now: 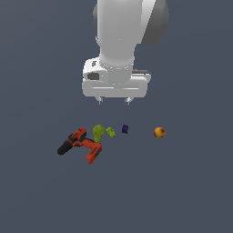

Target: Pick up a designated object from a clutter of objects.

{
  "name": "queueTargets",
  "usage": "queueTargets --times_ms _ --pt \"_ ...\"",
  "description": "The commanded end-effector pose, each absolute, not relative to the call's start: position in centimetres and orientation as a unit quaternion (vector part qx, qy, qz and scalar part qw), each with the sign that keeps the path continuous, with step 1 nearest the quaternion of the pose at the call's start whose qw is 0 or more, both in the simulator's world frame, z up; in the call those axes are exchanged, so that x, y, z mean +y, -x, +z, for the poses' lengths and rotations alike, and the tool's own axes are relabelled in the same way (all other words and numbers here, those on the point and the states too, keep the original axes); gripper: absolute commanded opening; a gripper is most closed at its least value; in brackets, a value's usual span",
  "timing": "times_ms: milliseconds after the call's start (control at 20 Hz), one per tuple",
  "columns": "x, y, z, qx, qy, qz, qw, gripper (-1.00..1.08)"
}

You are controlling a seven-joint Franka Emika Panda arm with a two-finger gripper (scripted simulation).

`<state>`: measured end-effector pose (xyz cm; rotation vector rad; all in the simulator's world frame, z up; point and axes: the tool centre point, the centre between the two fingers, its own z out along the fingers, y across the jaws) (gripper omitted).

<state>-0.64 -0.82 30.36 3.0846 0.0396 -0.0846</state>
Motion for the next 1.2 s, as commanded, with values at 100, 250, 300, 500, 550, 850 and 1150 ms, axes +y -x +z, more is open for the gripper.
queueTargets --times_ms 100,250,300,500,550,850,1150 --pt "-0.6 0.7 30.3 0.014 -0.999 -0.028 0.028 1.0" --pt "0.4 1.0 29.7 0.019 -0.999 -0.034 0.028 1.0" --pt "0.9 1.1 29.5 0.022 -0.999 -0.037 0.028 1.0" --pt "2.0 1.5 29.0 0.029 -0.998 -0.043 0.029 1.0" --pt "2.1 1.5 29.0 0.03 -0.998 -0.043 0.029 1.0" --pt "2.0 1.4 28.4 0.025 -0.998 -0.041 0.028 1.0" --pt "2.4 1.4 26.2 0.01 -0.999 -0.037 0.026 1.0"
